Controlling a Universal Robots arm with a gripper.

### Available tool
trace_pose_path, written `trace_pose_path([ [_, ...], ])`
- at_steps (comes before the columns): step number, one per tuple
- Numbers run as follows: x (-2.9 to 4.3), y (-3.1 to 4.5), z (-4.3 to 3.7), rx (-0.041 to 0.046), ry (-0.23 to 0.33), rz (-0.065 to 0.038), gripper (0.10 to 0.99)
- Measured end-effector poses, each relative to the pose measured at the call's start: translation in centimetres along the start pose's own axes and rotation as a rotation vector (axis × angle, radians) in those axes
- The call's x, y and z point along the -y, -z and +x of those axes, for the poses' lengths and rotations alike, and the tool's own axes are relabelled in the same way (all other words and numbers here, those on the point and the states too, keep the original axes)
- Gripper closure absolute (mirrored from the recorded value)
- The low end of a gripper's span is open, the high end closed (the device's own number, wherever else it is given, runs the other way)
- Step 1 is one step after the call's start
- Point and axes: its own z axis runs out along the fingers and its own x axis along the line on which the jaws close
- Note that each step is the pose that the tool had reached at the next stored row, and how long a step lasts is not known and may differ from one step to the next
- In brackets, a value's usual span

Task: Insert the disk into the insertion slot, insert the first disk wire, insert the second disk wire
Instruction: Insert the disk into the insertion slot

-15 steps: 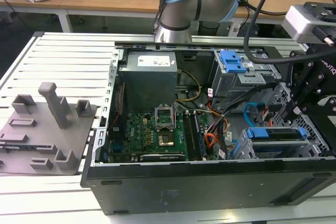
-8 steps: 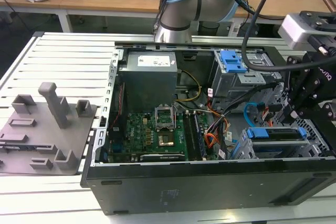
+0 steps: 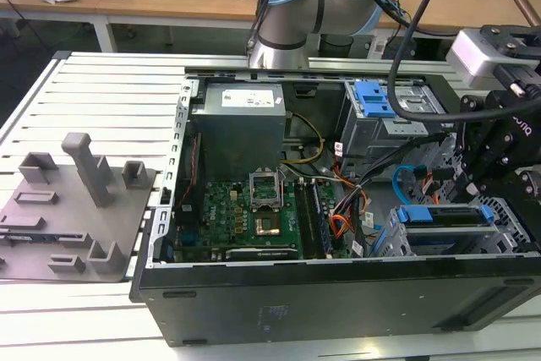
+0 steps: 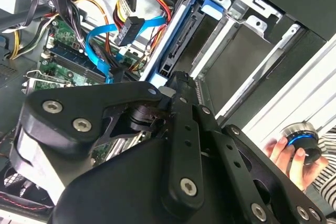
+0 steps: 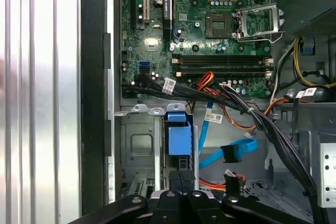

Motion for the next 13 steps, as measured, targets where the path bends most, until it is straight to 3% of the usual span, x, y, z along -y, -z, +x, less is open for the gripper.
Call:
trace_pose_path([
  [13, 0.01, -0.36, 0.04, 0.0001, 0.0, 0.0, 0.98],
])
